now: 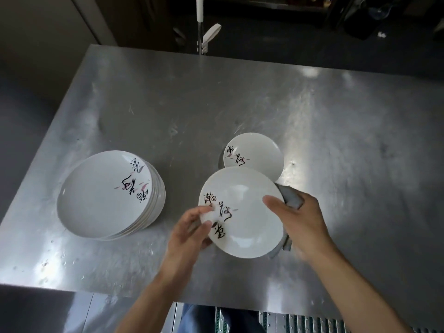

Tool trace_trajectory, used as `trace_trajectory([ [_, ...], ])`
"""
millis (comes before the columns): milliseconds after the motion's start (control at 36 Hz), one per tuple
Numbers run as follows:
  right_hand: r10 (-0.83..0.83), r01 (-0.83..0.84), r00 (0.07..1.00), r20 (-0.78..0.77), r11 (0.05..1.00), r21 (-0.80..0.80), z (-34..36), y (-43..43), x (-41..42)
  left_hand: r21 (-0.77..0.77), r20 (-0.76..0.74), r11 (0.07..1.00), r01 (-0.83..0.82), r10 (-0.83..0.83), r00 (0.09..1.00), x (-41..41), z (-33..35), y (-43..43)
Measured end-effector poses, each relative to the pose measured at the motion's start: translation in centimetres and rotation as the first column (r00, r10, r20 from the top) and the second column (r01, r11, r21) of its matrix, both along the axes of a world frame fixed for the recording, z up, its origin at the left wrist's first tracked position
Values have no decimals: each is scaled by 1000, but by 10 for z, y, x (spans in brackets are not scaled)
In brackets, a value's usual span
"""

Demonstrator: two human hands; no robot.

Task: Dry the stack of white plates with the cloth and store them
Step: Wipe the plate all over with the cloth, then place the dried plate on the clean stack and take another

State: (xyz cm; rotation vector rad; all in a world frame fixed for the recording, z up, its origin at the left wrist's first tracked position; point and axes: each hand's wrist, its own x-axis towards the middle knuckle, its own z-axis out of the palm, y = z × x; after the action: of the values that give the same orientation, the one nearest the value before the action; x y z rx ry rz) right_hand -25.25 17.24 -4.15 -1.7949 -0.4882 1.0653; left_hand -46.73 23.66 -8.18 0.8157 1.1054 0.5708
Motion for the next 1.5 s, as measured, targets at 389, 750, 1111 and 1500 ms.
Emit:
trace_trajectory([
  [389,-126,127,992,21,978,-162,-36,-5,52,39,-35,998,-51,52,998,65,-8,54],
  [750,-277,231,945,-172,941,-248,-74,28,51,-13,-139,1000,-25,23,990,115,-36,114],
  [1111,-226,147,924,-307,954,-261,-72,7,45,106,-267,992,73,-42,963,140,-47,124],
  [1500,-240,316,589,-772,947,-53,-47,27,16,62,-242,998,-23,37,969,115,3,115],
])
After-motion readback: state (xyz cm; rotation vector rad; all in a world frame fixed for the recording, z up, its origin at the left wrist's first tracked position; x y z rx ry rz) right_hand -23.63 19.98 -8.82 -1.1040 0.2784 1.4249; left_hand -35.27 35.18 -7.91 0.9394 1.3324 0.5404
